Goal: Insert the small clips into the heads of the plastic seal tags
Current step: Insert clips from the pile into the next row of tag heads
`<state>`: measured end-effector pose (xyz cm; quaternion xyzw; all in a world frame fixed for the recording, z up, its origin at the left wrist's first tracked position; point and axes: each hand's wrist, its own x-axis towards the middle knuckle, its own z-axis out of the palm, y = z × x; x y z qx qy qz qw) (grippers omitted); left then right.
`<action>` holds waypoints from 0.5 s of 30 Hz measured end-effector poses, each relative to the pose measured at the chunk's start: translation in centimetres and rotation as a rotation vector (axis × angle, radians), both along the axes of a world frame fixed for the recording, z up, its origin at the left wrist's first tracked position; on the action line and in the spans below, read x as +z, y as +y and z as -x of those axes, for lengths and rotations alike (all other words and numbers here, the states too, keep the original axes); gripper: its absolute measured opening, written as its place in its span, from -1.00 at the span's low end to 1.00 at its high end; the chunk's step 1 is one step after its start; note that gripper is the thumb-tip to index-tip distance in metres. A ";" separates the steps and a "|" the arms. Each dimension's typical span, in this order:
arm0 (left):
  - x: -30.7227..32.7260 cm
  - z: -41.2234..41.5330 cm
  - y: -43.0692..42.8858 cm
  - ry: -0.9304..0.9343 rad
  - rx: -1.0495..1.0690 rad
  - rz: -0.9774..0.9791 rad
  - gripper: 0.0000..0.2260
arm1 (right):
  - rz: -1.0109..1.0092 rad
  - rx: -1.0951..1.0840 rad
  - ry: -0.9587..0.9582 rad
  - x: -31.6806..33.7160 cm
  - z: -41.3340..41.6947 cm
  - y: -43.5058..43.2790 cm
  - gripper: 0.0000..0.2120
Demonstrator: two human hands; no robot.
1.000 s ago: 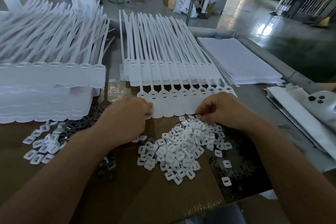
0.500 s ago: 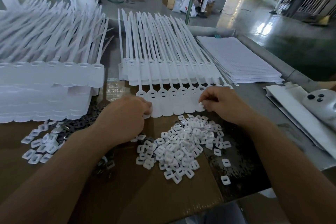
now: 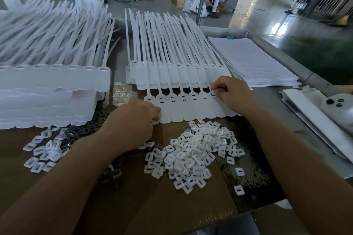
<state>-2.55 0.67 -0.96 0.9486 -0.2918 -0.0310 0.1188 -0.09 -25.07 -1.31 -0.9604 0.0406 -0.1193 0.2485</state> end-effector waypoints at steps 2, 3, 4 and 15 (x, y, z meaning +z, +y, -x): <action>-0.1 0.0 -0.1 -0.002 -0.001 0.002 -0.58 | 0.028 0.019 0.018 -0.1 0.0 0.1 -0.85; -0.1 0.0 -0.1 -0.002 -0.006 -0.004 -0.58 | 0.040 0.021 0.030 -0.1 -0.1 0.1 -0.86; -0.1 0.0 -0.1 -0.002 -0.010 -0.012 -0.58 | 0.046 0.021 0.044 -0.1 -0.2 0.2 -0.87; 0.0 -0.1 0.0 -0.008 -0.022 -0.028 -0.59 | -0.114 -0.043 0.218 0.7 -0.4 0.5 -0.87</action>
